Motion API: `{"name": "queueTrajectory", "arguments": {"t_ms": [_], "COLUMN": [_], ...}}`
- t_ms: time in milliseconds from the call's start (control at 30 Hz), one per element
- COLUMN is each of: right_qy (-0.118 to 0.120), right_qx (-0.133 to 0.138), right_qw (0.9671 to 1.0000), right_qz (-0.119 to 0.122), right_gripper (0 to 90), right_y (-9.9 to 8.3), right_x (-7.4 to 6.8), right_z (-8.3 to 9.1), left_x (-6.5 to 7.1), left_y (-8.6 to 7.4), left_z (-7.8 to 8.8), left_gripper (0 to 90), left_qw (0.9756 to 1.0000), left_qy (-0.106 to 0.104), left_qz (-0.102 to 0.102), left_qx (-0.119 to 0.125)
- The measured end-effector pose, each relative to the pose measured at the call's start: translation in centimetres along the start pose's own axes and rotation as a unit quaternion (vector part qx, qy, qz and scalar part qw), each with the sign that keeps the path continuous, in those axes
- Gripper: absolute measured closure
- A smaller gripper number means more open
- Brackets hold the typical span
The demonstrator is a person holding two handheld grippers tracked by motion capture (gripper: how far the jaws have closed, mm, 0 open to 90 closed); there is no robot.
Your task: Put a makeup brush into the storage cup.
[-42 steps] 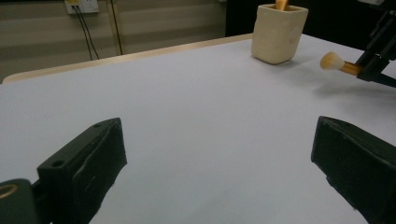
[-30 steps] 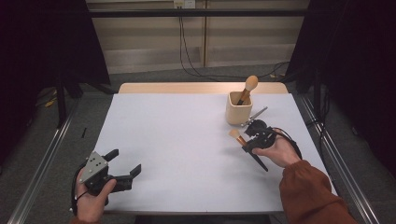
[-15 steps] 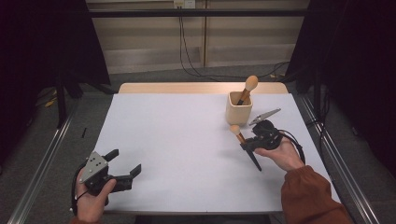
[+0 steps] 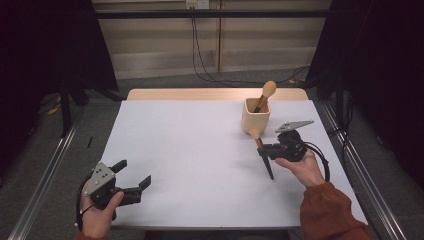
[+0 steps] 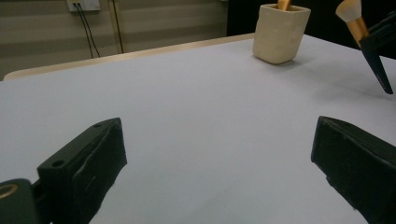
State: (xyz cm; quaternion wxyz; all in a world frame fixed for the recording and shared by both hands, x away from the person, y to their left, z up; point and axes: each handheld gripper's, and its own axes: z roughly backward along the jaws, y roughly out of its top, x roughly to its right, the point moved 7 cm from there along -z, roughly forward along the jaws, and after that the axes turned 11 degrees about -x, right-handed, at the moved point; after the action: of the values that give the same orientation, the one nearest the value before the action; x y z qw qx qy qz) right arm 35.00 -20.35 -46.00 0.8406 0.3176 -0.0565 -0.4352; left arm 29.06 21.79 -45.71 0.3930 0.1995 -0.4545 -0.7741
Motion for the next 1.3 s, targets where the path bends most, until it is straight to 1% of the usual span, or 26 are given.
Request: {"name": "queueTrajectory", "arguments": {"t_ms": [67, 100, 167, 200, 267, 367, 400, 433, 467, 600, 633, 700, 733, 800, 900, 967, 1033, 1100, 1300], "right_qy": [-0.004, -0.006, 0.000, -0.004, -0.002, -0.005, -0.010, -0.012, -0.010, -0.011, -0.014, -0.012, -0.017, -0.016, -0.019, -0.019, -0.024, -0.023, -0.023], "right_qx": [0.015, 0.026, 0.046, 0.054, 0.072, 0.083, 0.095, 0.101, 0.107, 0.138, 0.142, 0.153, 0.159, 0.173, 0.187, 0.197, 0.201, 0.208, 0.220], "right_qw": [0.9999, 0.9996, 0.9989, 0.9985, 0.9974, 0.9965, 0.9954, 0.9948, 0.9942, 0.9903, 0.9896, 0.9879, 0.9869, 0.9845, 0.9818, 0.9801, 0.9791, 0.9777, 0.9751], "right_qz": [0.000, -0.002, -0.003, -0.002, 0.001, 0.007, 0.012, 0.012, 0.009, 0.012, 0.013, 0.018, 0.021, 0.025, 0.025, 0.021, 0.018, 0.019, 0.018], "right_gripper": [74.3, 74.3, 74.3, 74.3, 74.3, 74.3, 74.3, 74.3, 74.3, 74.3, 74.3, 74.3, 74.3, 74.3, 74.3, 74.4, 74.3, 74.4, 74.3], "right_y": [0.1, 0.2, 0.4, 0.4, 0.5, 0.4, 0.4, 0.4, 0.4, 0.5, 0.5, 0.5, 0.5, 0.7, 1.1, 1.3, 1.6, 1.8, 2.7], "right_x": [0.1, 0.1, 0.1, 0.1, 0.0, -0.2, -0.2, -0.2, -0.2, -0.2, -0.2, -0.3, -0.4, -0.6, -0.7, -0.7, -0.6, -0.6, -0.6], "right_z": [0.2, 0.4, 0.6, 0.7, 0.8, 0.7, 0.7, 0.6, 0.6, 0.9, 1.0, 1.2, 1.4, 1.7, 2.1, 2.3, 2.5, 2.7, 3.4], "left_x": [0.0, 0.0, 0.1, 0.1, 0.0, 0.1, 0.1, 0.1, 0.1, 0.1, 0.1, 0.1, 0.1, 0.1, 0.2, 0.2, 0.1, 0.1, 0.1], "left_y": [0.0, 0.0, 0.1, 0.1, 0.0, 0.1, 0.1, 0.1, 0.1, 0.1, 0.1, 0.1, 0.1, 0.1, 0.2, 0.2, 0.2, 0.2, 0.1], "left_z": [0.0, 0.0, 0.0, 0.0, 0.0, 0.1, 0.1, 0.1, 0.1, 0.1, 0.1, 0.1, 0.1, 0.1, 0.1, 0.1, 0.1, 0.1, 0.1], "left_gripper": [3.1, 3.1, 3.1, 3.0, 3.1, 3.1, 3.1, 3.1, 3.1, 3.1, 3.1, 3.1, 3.1, 3.0, 3.1, 3.1, 3.1, 3.1, 3.1], "left_qw": [1.0000, 1.0000, 1.0000, 1.0000, 1.0000, 1.0000, 1.0000, 1.0000, 1.0000, 1.0000, 1.0000, 1.0000, 1.0000, 1.0000, 1.0000, 1.0000, 1.0000, 1.0000, 1.0000], "left_qy": [-0.001, 0.000, -0.001, 0.000, -0.001, 0.000, 0.000, 0.000, 0.000, -0.001, 0.000, -0.002, -0.002, -0.001, -0.002, -0.002, -0.002, -0.001, 0.000], "left_qz": [0.001, -0.003, -0.001, 0.000, -0.001, -0.001, -0.001, 0.000, -0.001, -0.001, -0.001, -0.002, -0.003, -0.006, -0.007, -0.007, -0.006, -0.006, -0.007], "left_qx": [0.000, -0.002, 0.001, 0.002, 0.001, 0.002, 0.002, 0.002, 0.002, 0.003, 0.003, 0.003, 0.004, 0.004, 0.003, 0.003, 0.004, 0.004, 0.001]}}
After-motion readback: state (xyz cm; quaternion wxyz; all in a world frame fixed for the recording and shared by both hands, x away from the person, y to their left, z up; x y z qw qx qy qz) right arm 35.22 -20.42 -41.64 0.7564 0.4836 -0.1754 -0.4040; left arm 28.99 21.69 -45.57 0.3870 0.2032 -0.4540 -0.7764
